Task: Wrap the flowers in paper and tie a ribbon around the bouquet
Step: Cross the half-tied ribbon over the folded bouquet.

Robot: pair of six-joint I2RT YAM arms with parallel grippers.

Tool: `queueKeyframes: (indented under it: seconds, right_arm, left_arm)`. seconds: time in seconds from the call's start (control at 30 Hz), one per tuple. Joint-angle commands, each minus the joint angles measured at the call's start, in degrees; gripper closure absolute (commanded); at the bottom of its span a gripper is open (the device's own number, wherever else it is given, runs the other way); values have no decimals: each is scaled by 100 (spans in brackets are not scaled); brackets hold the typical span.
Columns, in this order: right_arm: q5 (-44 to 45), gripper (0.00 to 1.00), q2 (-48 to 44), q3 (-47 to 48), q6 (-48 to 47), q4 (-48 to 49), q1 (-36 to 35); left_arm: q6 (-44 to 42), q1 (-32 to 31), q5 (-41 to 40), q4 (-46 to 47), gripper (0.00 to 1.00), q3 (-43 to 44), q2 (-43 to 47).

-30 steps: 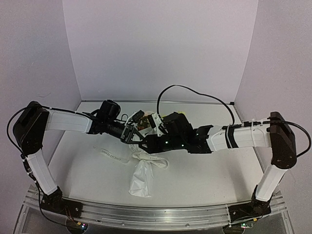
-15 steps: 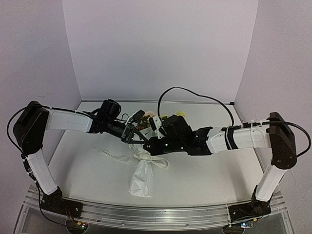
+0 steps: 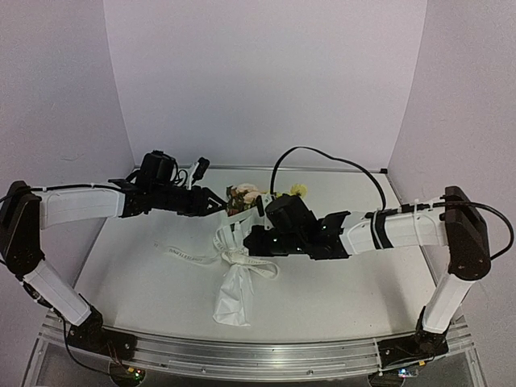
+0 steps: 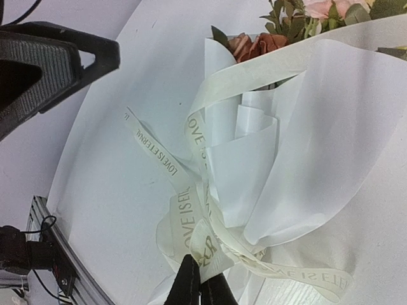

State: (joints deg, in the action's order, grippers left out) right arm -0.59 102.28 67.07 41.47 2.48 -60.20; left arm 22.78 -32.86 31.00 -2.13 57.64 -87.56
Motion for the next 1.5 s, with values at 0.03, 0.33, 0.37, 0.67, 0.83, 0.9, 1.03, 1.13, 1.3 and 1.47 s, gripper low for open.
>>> queueKeyframes:
  seconds: [0.03, 0.33, 0.37, 0.67, 0.83, 0.9, 1.03, 1.13, 1.3, 1.47]
  right_arm:
    - [323, 100, 117, 145, 260, -111, -36]
    - [241, 100, 210, 258, 273, -143, -35]
    - [244, 100, 215, 267, 273, -143, -35]
    - [276, 100, 235, 345, 223, -210, -35]
    - [352, 100, 220, 353, 192, -239, -39]
    - [395, 100, 240, 385, 206, -239, -35]
    - [444, 100, 307, 519, 239, -538, -22]
    - [465, 100, 358, 615, 255, -647, -14]
    - [424, 100, 405, 637, 342, -715, 65]
    - [190, 100, 501, 688, 499, -730, 249]
  left_arm:
    - [-329, 7, -765, -804, 48, 296, -398]
    - [-492, 7, -942, -1044, 44, 911, -1224]
    - [-485, 7, -903, -1030, 44, 960, -1290]
    - [-372, 16, -583, -1027, 65, 1170, -1565]
    - [-310, 24, -411, -938, 80, 980, -1379]
    - [-309, 32, -369, -884, 84, 881, -1238]
    - [-351, 62, -334, -841, 91, 711, -994]
    - [-344, 101, -283, -813, 94, 603, -818]
    - [-308, 149, -133, -692, 96, 345, -514]
    - [-256, 244, -102, -592, 100, 78, -99]
